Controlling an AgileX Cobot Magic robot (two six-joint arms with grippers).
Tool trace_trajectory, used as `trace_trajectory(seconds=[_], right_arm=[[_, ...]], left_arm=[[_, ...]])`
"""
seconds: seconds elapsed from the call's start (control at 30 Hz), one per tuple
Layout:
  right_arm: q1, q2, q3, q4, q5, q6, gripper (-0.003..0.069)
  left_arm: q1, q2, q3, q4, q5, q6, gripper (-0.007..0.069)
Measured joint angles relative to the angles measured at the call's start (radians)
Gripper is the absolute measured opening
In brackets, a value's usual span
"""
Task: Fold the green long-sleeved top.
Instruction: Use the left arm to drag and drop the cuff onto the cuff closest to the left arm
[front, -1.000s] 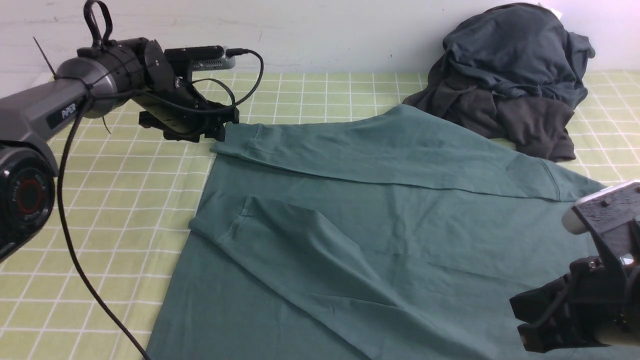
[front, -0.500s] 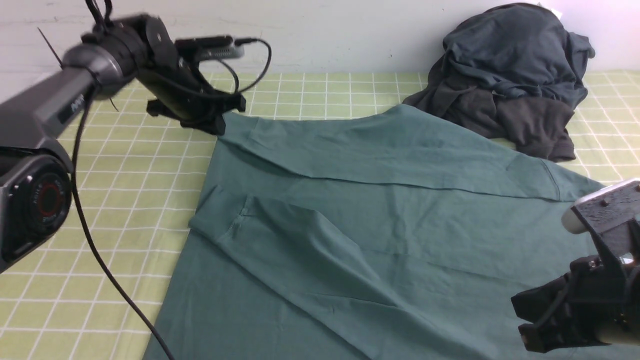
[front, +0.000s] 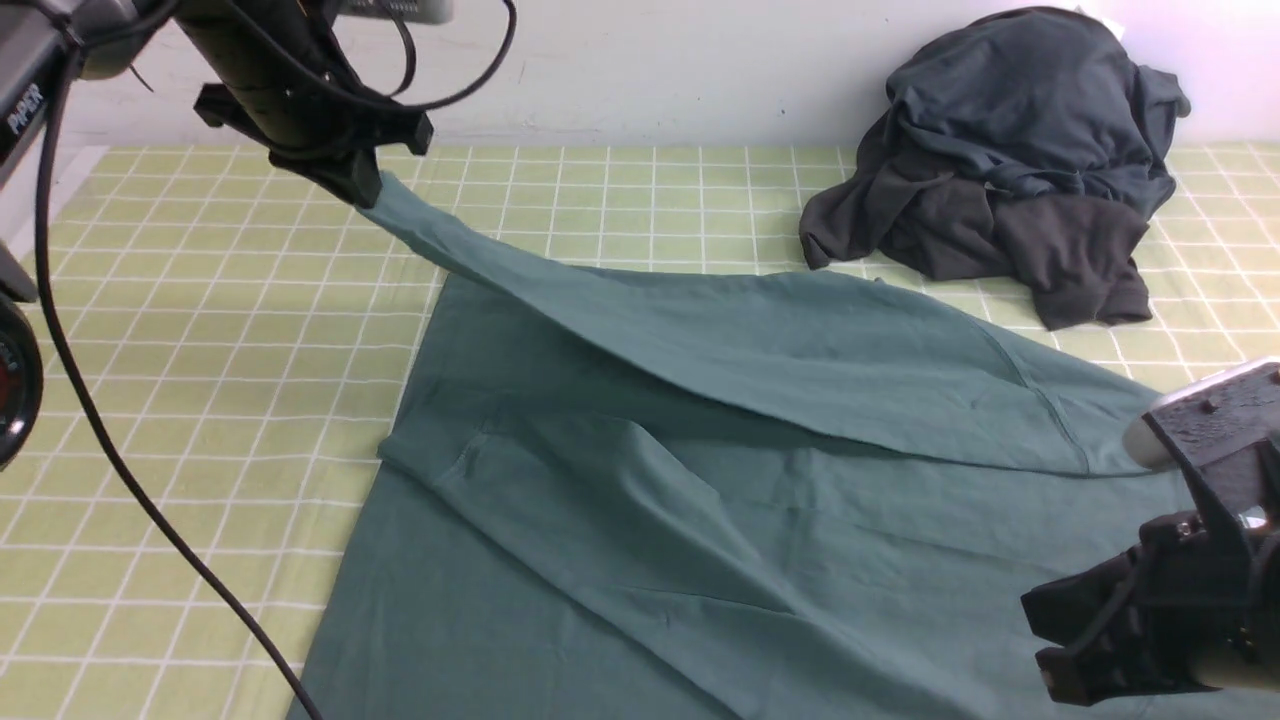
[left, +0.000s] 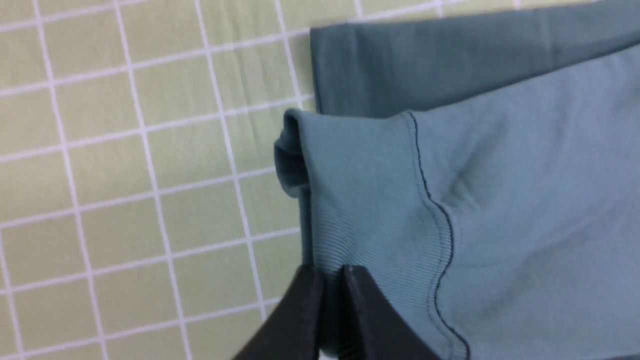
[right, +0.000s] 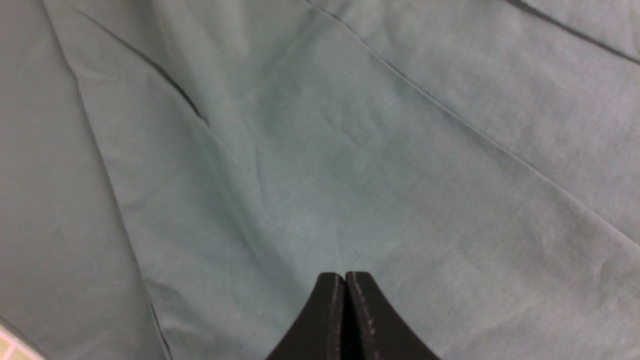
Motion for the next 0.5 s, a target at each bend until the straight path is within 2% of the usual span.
trace_trajectory(seconds=[0.17,0.33,0.4,0.5], right_arm=[[0.000,0.000,0.000,0.000,0.014,0.000,-0.0014],[0.000,0.000,0.000,0.000,0.026,0.000,-0.0014],[0.000,0.000,0.000,-0.001,0.025,0.000,-0.0014],[0.000,0.000,0.000,-0.010,0.013,0.000,-0.0014]], left_arm=[[-0.009,-0.044,0.131,0.000,-0.001,-0.011,0.0020],[-0.019,-0.222,0.395,0.000,-0.007,-0.012,0.0020],[-0.021,-0.325,0.567,0.003,-0.007,-0.013,0.0020],[-0.021,-0.387,0.667,0.007,-0.010,-0.024,0.0020]])
